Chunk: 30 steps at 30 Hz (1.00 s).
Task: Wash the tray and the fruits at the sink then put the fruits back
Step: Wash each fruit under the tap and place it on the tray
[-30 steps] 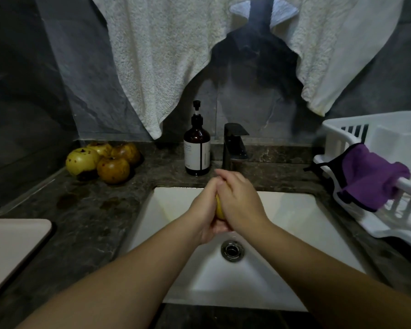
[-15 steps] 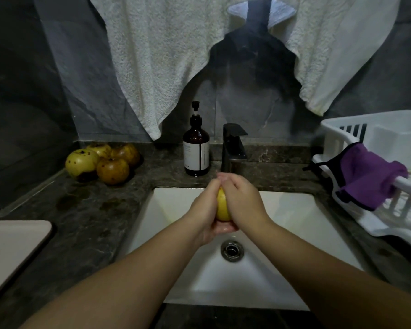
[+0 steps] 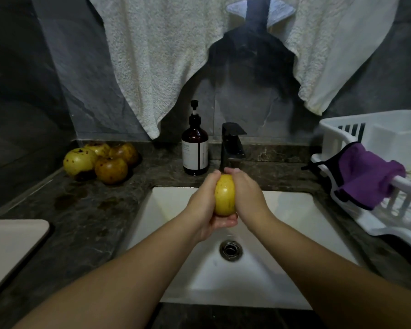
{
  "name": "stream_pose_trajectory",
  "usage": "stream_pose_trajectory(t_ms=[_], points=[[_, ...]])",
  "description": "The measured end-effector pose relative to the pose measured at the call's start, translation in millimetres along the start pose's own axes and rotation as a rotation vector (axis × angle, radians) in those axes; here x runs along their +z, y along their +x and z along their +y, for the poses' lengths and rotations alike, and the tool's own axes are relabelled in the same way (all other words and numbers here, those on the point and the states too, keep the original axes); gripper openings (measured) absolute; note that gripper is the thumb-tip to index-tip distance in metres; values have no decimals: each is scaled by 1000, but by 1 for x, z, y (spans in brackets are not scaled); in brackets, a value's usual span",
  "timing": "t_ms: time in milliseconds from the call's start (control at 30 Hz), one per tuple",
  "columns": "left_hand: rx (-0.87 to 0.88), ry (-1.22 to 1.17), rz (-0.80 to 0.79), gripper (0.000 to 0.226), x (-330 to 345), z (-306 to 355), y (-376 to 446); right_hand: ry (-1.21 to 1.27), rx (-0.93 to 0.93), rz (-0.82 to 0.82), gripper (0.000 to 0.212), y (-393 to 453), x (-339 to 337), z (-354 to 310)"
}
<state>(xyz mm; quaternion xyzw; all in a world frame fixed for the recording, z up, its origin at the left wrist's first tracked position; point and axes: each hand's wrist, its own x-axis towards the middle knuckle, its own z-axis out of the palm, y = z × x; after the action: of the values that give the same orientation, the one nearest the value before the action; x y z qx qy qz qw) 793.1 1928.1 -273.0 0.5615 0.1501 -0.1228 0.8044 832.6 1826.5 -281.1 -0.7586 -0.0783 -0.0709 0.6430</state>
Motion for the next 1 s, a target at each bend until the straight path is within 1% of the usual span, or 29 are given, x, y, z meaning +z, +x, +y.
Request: stream_pose_trajectory(t_ms=[67,100,133,167,200,267,333,367,400,433,467,533,600,633,667,700,733,767,800,867,900,933,1000], points=[[6,37,-41,51,-1,-7,2,-235,-188,32,43,-11,7,1],[12,65,-44,51,0,-9,2,-309,-251,38,44,-9,5,1],[23,85,-15,53,1,-9,2,-227,-209,6,39,-4,2,0],[31,91,21,56,1,-7,2,-103,-120,-19,32,0,1,-2],[32,83,38,57,1,-4,3,-31,-54,-15,28,3,0,-1],[6,33,42,57,1,-3,3,-109,-101,-5,28,-1,4,3],[-27,-20,-8,57,1,-5,2,-283,-223,23,37,-6,7,6],[-31,-21,-17,59,2,-6,1,-313,-252,27,37,-4,5,5],[-16,-9,-1,61,2,-6,1,-202,-179,7,31,0,2,3],[14,2,21,62,2,-4,3,-48,-57,-13,27,5,-1,0],[43,4,35,60,0,-2,5,45,46,-14,27,8,-2,0],[50,3,43,57,-2,-3,6,-38,32,-13,33,1,1,2],[6,14,5,55,-2,-7,4,-257,-155,9,41,-8,7,4],[-1,31,-3,56,0,-9,3,-321,-232,26,42,-8,5,3],[15,43,10,56,1,-8,4,-255,-212,13,38,-4,3,1],[39,43,31,56,1,-7,4,-109,-124,7,33,1,1,-1],[55,31,47,54,1,-4,5,-15,-44,12,28,4,0,-2],[54,21,54,53,1,-3,6,1,-36,21,26,3,1,0],[35,18,49,53,1,-3,6,-43,-47,15,27,-1,4,1],[-25,43,3,57,-1,-7,6,-227,-156,24,37,-9,8,2],[-37,62,-10,59,-1,-9,6,-281,-202,35,38,-7,5,2],[-23,80,1,60,-1,-9,7,-209,-151,10,34,-3,0,1],[33,106,31,54,0,-6,8,-9,21,-30,31,4,-6,-1]])
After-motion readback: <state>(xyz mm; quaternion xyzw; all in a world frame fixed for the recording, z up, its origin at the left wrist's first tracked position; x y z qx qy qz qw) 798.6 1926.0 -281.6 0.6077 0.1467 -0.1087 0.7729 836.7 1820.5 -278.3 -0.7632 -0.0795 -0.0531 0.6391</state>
